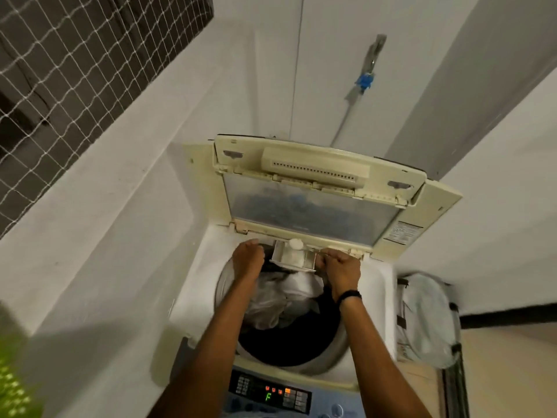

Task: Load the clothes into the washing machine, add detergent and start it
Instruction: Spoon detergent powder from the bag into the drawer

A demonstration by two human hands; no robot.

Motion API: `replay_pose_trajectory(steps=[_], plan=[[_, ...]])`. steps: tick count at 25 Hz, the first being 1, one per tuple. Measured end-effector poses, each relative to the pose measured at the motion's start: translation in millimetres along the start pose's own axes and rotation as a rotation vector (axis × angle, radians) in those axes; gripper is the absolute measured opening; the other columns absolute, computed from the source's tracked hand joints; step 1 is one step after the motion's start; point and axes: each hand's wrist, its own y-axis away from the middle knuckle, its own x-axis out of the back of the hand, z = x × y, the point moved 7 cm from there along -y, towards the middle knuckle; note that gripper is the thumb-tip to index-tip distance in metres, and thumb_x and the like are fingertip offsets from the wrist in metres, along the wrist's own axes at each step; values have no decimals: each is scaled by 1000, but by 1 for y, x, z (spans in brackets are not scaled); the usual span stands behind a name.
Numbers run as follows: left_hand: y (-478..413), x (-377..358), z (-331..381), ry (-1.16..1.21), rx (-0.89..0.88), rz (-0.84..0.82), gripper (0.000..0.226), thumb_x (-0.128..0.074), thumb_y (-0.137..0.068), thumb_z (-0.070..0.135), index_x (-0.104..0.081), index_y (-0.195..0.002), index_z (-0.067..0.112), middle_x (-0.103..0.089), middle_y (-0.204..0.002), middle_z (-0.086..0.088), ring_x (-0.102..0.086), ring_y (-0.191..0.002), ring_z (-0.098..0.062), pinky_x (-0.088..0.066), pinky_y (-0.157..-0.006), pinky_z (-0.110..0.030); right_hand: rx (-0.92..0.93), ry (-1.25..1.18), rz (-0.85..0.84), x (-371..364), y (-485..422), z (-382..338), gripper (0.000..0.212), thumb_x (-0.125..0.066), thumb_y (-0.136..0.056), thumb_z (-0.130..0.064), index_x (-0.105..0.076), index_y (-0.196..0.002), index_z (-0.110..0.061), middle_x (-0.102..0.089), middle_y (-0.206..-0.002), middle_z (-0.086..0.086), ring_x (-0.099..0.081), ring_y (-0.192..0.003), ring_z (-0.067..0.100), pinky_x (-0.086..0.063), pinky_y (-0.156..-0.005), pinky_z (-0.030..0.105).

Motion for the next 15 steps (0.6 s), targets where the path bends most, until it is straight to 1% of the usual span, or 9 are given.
replay_pose_trajectory(steps=[1, 2, 4, 5, 7, 9, 11, 13, 15], plan=[[-6, -12, -11, 97, 98, -54, 15, -50, -96, 19, -64, -90, 15, -62, -104, -9, -63, -109, -35, -53, -94, -41, 83, 112, 38, -2, 1, -1, 23, -67, -72, -3, -79, -75, -22, -78, -84, 7, -73, -84, 23, -58, -80, 32], [-5, -23, -20, 235, 206, -103, 16, -48, -100, 19, -61, -97, 10, -56, -105, -10, -61, -110, -34, -50, -93, -38, 184, 244, 33, -9, 2, 0, 30, -64, -73, 2, -80, -85, -20, -78, -89, 8, -72, -88, 25, -55, -80, 28], [0, -38, -34, 468, 348, -152, 33, -46, -102, 26, -54, -126, 4, -50, -112, -12, -57, -108, -32, -49, -90, -36, 373, 475, -48, -30, 12, 4, 46, -57, -71, 12, -76, -104, -12, -75, -101, 12, -68, -96, 30, -51, -85, 29], [-2, -43, -39, 513, 375, -154, 39, -47, -102, 29, -50, -131, 4, -50, -115, -14, -57, -101, -30, -50, -84, -36, 441, 537, -75, -38, 18, 7, 51, -55, -69, 16, -73, -110, -8, -73, -106, 15, -67, -100, 31, -51, -90, 31], [-6, -47, -45, 547, 387, -139, 43, -49, -101, 31, -50, -134, 4, -51, -118, -18, -54, -92, -27, -50, -74, -34, 589, 604, -54, -45, 26, 9, 54, -59, -65, 21, -71, -112, -2, -71, -111, 18, -66, -105, 34, -47, -99, 34], [-7, -47, -48, 587, 405, -118, 45, -51, -100, 33, -50, -134, 4, -53, -123, -21, -54, -93, -27, -51, -77, -34, 699, 663, 5, -46, 29, 11, 54, -67, -59, 22, -71, -109, 1, -72, -109, 19, -68, -104, 35, -40, -102, 37], [-7, -45, -47, 604, 402, -122, 47, -52, -99, 33, -48, -136, 4, -51, -132, -22, -55, -103, -30, -51, -90, -36, 709, 672, 21, -45, 30, 8, 57, -65, -58, 22, -71, -110, 0, -72, -109, 19, -68, -104, 34, -41, -100, 33], [-2, -40, -43, 601, 380, -125, 49, -52, -99, 34, -46, -138, 4, -50, -134, -22, -55, -113, -32, -49, -97, -37, 606, 599, 13, -40, 30, 3, 56, -57, -63, 19, -71, -112, -5, -72, -110, 16, -67, -102, 31, -46, -93, 26], [4, -31, -35, 584, 337, -109, 50, -49, -101, 34, -45, -140, 3, -50, -136, -21, -54, -123, -34, -48, -101, -37, 513, 517, 37, -34, 32, -6, 47, -56, -70, 13, -74, -107, -9, -74, -102, 12, -68, -92, 29, -50, -83, 26]])
